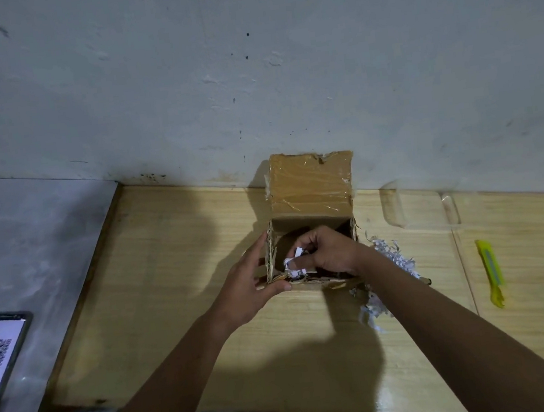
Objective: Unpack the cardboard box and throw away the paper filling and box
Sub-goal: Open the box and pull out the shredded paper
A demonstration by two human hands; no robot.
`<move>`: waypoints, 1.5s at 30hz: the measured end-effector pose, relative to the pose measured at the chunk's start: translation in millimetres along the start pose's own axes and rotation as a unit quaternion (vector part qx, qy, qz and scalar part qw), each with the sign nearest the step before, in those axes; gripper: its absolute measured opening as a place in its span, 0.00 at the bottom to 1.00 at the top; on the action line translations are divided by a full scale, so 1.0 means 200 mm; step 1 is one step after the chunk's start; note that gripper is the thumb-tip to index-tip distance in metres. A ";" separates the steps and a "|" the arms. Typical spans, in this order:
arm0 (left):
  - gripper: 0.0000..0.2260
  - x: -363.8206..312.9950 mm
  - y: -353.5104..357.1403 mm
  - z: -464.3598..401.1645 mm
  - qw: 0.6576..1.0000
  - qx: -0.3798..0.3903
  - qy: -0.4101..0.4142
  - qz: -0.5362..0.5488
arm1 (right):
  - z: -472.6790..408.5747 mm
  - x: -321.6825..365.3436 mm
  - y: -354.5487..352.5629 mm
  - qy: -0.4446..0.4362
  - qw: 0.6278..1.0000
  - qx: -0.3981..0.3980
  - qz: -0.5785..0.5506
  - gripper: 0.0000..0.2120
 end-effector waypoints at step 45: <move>0.36 -0.48 0.55 0.09 0.888 -0.037 0.369 -0.272 | 0.83 -0.49 -0.34 -0.065 0.936 -0.289 0.191 0.23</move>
Point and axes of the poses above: each hand's wrist, its own z-axis away from the middle knuckle, its own y-axis out of the palm, x = y × z, the point moved 2 cm from there along -z, towards the middle knuckle, and after that the axes turned 6 degrees about z, right-handed, at the moved point
